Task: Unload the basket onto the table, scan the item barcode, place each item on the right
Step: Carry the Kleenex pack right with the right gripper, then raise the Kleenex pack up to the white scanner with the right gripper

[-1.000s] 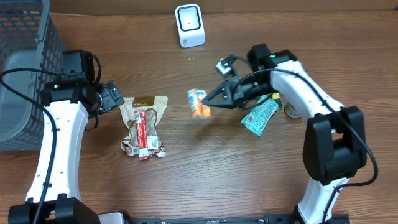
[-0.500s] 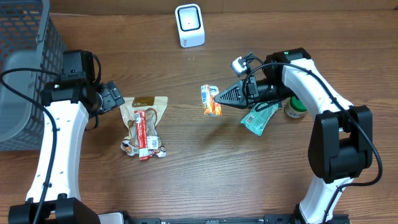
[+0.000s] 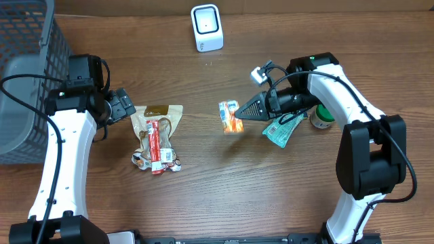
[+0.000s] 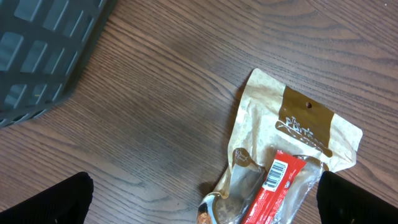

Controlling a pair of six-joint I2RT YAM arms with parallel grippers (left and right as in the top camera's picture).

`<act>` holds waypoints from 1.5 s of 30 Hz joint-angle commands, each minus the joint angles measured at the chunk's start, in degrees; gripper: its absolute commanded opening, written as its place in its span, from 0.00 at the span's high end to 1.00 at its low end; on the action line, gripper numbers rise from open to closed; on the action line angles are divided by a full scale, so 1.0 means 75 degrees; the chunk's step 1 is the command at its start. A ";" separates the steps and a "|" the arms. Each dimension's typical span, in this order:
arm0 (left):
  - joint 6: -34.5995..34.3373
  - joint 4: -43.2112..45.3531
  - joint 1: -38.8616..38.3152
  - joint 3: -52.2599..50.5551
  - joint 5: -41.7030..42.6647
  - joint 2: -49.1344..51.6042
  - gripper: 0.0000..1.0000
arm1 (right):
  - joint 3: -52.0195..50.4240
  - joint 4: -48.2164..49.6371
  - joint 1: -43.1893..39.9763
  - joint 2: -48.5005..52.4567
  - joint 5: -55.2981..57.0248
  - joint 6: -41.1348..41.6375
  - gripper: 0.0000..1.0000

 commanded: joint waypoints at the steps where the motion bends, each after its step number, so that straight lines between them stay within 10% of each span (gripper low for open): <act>1: 0.0029 0.0029 -0.0052 -0.0017 -0.0076 0.0052 0.00 | -0.0175 0.0128 0.0134 -0.0108 0.0609 -0.0035 0.96; 19: 0.0029 0.0029 -0.0052 -0.0017 -0.0076 0.0052 0.00 | -0.0192 0.2891 0.1230 -0.0061 0.5968 0.6729 0.96; 45: 0.0029 0.0029 -0.0052 -0.0017 -0.0076 0.0052 0.00 | 0.0906 0.3223 0.1475 -0.0067 0.7146 0.7565 0.96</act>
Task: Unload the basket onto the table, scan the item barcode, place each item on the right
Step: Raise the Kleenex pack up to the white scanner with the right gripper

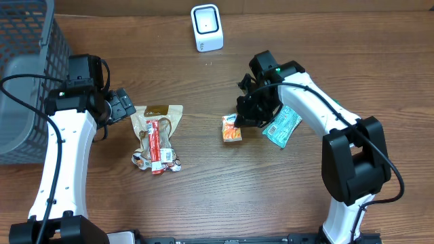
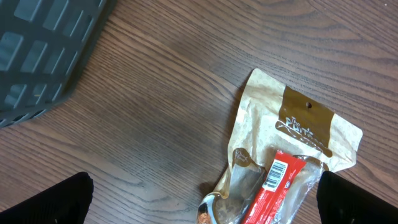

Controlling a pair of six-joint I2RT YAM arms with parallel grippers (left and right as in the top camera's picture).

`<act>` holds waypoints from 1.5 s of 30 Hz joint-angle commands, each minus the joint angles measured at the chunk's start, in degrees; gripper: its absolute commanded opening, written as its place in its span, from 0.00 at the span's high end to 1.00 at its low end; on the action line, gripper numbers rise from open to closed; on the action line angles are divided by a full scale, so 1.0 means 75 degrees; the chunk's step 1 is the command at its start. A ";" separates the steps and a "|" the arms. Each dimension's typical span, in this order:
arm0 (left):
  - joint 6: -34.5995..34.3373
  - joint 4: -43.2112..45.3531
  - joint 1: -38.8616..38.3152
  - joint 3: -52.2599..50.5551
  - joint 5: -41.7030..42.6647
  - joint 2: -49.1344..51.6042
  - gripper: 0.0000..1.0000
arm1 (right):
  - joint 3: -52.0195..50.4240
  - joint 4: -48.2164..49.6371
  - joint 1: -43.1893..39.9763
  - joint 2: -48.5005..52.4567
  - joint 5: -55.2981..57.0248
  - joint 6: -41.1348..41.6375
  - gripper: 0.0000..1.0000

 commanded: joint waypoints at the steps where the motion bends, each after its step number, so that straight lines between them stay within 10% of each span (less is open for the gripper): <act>1: 0.0029 0.0029 -0.0052 -0.0017 -0.0076 0.0052 0.00 | 0.1163 -0.0283 0.0003 -0.0082 0.0463 0.0061 0.96; 15: 0.0029 0.0029 -0.0052 -0.0017 -0.0076 0.0052 0.00 | 0.6070 -0.1043 0.0006 -0.0082 0.3022 -0.0845 0.96; 45: 0.0029 0.0029 -0.0052 -0.0017 -0.0076 0.0052 0.00 | 0.6076 0.4062 0.0717 0.1944 0.5715 -0.6365 0.96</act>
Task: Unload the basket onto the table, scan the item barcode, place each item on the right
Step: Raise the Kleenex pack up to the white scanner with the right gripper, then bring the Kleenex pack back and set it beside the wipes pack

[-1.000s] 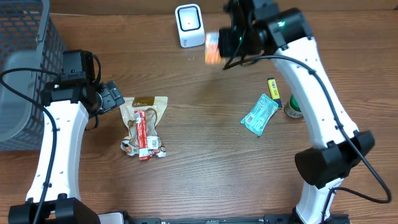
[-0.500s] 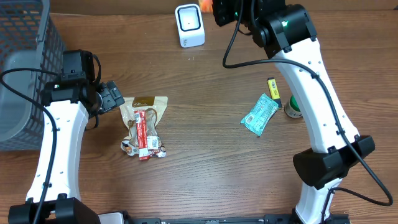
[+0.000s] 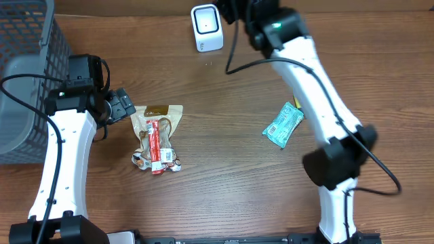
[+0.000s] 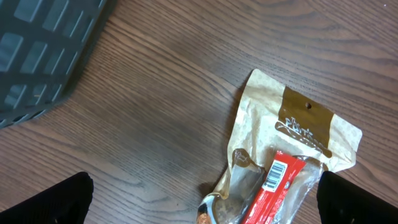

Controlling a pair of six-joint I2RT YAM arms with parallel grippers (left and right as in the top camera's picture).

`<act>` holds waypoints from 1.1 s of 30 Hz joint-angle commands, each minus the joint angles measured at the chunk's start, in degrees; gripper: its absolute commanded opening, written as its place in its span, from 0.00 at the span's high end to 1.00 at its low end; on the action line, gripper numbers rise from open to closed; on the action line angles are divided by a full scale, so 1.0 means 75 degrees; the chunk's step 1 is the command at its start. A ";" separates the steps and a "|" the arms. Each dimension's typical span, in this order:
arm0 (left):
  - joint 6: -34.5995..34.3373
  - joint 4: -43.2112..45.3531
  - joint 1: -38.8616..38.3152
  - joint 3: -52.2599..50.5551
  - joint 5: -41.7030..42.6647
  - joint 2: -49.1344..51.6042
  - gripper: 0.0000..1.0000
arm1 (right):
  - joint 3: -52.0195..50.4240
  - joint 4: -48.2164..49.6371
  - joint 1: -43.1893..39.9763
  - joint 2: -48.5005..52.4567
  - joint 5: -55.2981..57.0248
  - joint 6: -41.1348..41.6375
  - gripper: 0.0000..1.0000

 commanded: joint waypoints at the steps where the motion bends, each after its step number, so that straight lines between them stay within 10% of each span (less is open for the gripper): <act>1: 0.0029 0.0009 -0.0052 -0.0017 -0.0076 0.0052 0.00 | 0.0023 0.0545 0.0152 0.0679 0.1043 -0.0883 0.96; 25: 0.0029 0.0012 -0.0052 -0.0017 -0.0076 0.0052 0.00 | 0.0012 0.3940 0.0685 0.3430 0.3057 -0.3302 0.96; 33: 0.0029 0.0012 -0.0052 -0.0017 -0.0076 0.0052 0.00 | 0.0085 0.4319 0.0787 0.2646 0.3395 -0.1976 0.96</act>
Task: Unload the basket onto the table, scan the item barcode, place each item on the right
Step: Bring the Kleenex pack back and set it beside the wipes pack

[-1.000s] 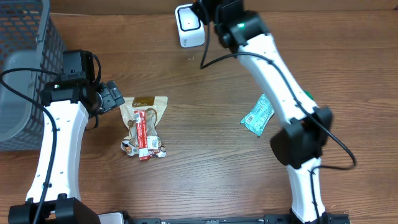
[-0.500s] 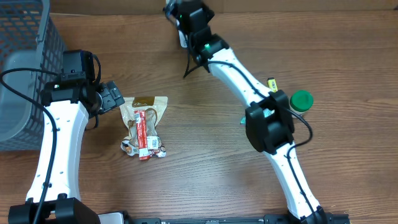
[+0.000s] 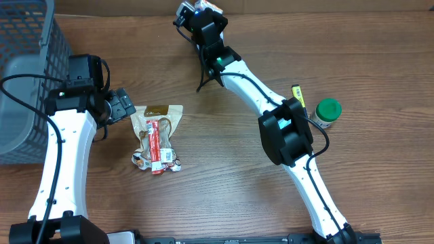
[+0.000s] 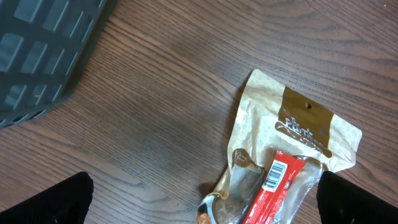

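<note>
My right gripper (image 3: pixel 198 16) is stretched to the far edge of the table in the overhead view, over the spot where the scanner stands. The arm's wrist hides the scanner, and I cannot make out the jaws or any item in them. The small orange snack packet shows nowhere on the table. My left gripper (image 4: pixel 205 202) is open, low over the table beside a beige pouch (image 4: pixel 292 140) with a red barcoded packet (image 4: pixel 273 186) lying on it. In the overhead view that gripper (image 3: pixel 126 105) is just left of the pouch (image 3: pixel 159 125).
A grey mesh basket (image 3: pixel 27 61) fills the far left corner, and its edge (image 4: pixel 37 50) shows in the left wrist view. A green-lidded jar (image 3: pixel 328 110) and a thin yellow item (image 3: pixel 297 95) sit right of the right arm's elbow.
The right arm has swung further left along the far edge and now covers the scanner. The teal packet seen at mid-right no longer shows; the jar and yellow item do. The left arm is unchanged.
The right gripper first lay at the orange packet mid-table, beside a teal packet. Then it stood over that packet. Later the packet was gone from the table and the arm reached beside the scanner, which it now covers. The left gripper stayed open by the beige pouch throughout.
</note>
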Controlling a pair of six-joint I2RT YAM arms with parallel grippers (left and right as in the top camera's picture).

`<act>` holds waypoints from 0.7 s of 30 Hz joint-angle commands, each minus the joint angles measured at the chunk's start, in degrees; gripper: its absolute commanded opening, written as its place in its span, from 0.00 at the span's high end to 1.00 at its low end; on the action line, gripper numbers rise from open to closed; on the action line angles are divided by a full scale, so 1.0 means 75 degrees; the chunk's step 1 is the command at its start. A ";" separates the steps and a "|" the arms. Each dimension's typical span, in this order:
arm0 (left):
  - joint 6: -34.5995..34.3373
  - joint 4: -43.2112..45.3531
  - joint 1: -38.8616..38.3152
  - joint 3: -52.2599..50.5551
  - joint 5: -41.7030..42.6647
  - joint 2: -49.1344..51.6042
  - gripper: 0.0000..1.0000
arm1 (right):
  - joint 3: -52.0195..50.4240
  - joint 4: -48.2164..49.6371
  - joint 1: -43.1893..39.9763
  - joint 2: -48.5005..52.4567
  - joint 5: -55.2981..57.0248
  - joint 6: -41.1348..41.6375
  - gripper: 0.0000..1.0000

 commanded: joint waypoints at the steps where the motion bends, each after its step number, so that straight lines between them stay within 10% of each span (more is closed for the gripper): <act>1: 0.0029 0.0015 -0.0052 -0.0017 -0.0076 0.0052 0.00 | 0.0131 -0.0052 0.0064 -0.1020 0.0207 0.1026 0.96; 11: 0.0029 0.0015 -0.0052 -0.0017 -0.0076 0.0052 0.00 | 0.0131 -0.4800 -0.0085 -0.3821 0.0032 0.4876 0.96; 21: 0.0029 0.0012 -0.0052 -0.0017 -0.0076 0.0052 0.00 | -0.0052 -1.0681 -0.1451 -0.4602 -0.3156 0.8332 0.96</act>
